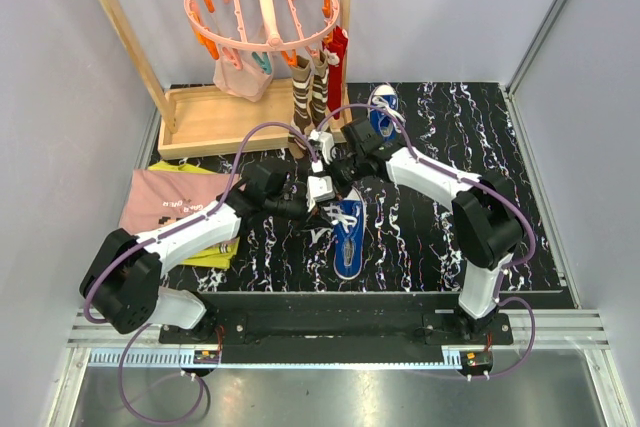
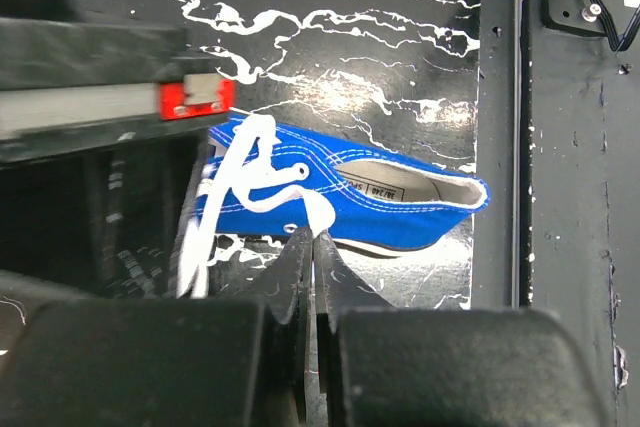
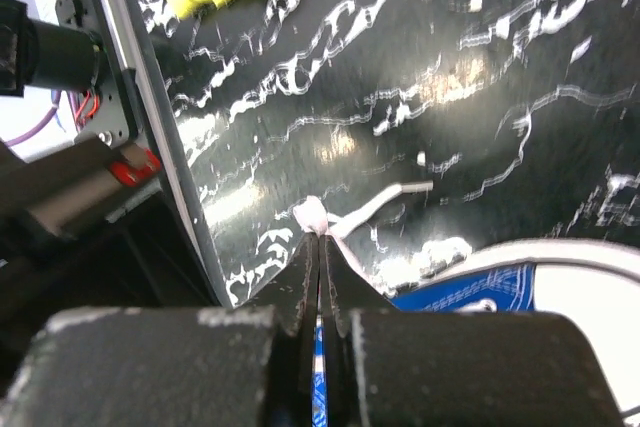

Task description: Tie the shoes

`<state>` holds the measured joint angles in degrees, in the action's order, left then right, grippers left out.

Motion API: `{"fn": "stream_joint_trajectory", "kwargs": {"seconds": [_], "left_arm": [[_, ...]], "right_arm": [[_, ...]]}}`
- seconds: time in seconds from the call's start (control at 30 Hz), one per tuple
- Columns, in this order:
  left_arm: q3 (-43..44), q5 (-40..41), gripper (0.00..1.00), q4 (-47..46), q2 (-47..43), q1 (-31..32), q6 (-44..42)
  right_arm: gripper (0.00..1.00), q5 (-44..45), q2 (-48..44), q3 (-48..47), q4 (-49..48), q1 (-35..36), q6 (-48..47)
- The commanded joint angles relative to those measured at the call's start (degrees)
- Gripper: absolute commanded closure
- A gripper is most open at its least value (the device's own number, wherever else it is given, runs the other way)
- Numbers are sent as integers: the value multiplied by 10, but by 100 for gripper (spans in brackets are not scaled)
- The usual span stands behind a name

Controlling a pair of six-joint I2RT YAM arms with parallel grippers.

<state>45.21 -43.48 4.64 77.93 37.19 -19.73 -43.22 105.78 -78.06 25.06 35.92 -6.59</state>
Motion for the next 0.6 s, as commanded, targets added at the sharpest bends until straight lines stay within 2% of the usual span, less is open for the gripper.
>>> {"fn": "stream_joint_trajectory", "kwargs": {"seconds": [0.0, 0.13, 0.23, 0.27, 0.3, 0.4, 0.43, 0.5, 0.57], "left_arm": [[0, -10, 100, -23, -15, 3, -8], [0, -10, 100, -20, -16, 2, -13], [1, -7, 100, -19, -15, 3, -15], [1, -7, 100, -20, -14, 3, -15], [0, -6, 100, -19, -13, 3, -16], [-1, -5, 100, -19, -12, 3, -19], [-1, -4, 100, -19, -13, 2, -19], [-1, -3, 100, -20, -13, 1, -11], [-1, -3, 100, -26, -13, -2, -2]], "right_arm": [[100, -6, -7, -28, -28, 17, -28], [98, -15, 12, -44, -28, 20, -30], [92, -27, 24, -47, -28, 27, -21], [88, -34, 26, -47, -28, 28, -19], [77, -34, 29, -46, -28, 30, -12], [64, -31, 18, -43, -20, 29, -5], [53, -19, 11, -40, -18, 28, -10], [44, -9, -15, -34, -5, 17, -15], [40, -10, -40, -31, 16, -6, -21]]}}
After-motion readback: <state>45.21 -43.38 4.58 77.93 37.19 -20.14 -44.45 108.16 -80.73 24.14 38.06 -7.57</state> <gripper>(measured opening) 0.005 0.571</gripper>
